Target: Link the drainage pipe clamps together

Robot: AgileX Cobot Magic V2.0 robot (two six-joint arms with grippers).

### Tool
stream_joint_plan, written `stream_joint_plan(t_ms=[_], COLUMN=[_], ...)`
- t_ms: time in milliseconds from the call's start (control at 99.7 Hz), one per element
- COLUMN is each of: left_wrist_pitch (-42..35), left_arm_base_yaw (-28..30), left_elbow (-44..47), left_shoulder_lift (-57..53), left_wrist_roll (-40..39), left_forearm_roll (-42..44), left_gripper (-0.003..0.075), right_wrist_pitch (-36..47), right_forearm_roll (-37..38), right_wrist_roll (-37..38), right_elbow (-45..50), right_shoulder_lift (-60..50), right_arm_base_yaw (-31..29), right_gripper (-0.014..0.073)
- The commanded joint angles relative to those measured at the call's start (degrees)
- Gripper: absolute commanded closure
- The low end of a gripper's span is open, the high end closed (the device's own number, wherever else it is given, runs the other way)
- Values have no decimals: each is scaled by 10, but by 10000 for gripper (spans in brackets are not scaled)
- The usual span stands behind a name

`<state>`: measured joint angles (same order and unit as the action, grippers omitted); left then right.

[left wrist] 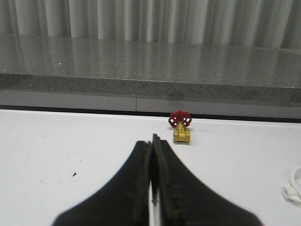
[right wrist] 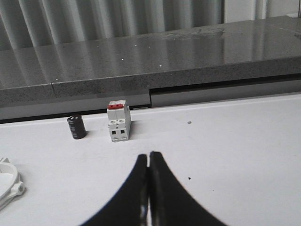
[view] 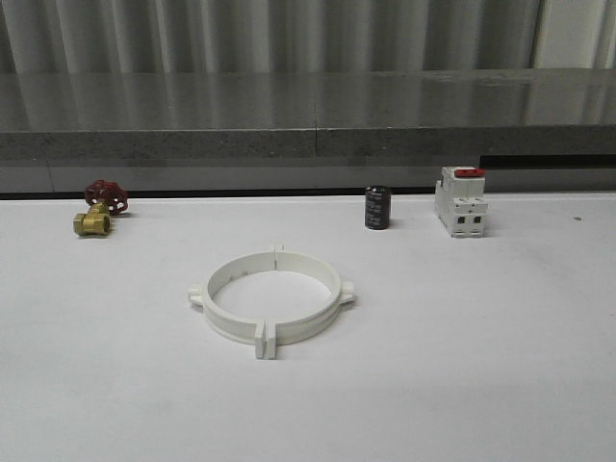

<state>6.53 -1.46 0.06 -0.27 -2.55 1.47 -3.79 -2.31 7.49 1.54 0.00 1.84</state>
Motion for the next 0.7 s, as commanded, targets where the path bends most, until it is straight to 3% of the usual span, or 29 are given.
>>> stream_joint_plan(t_ms=[0, 692], left_wrist_pitch=[-48, -48], left_arm_base_yaw=[-14, -15], left_elbow=[26, 26], left_shoulder_lift=[-15, -15], left_wrist_roll=[-6, -6], left_forearm_roll=[10, 4], left_gripper=[741, 741], right_wrist_pitch=[45, 45], right_forearm_roll=[-2, -2], right_wrist_roll=[-5, -5], right_elbow=[-9, -9], right_shoulder_lift=[5, 5], right_arm_base_yaw=[-3, -3], right_gripper=[661, 661])
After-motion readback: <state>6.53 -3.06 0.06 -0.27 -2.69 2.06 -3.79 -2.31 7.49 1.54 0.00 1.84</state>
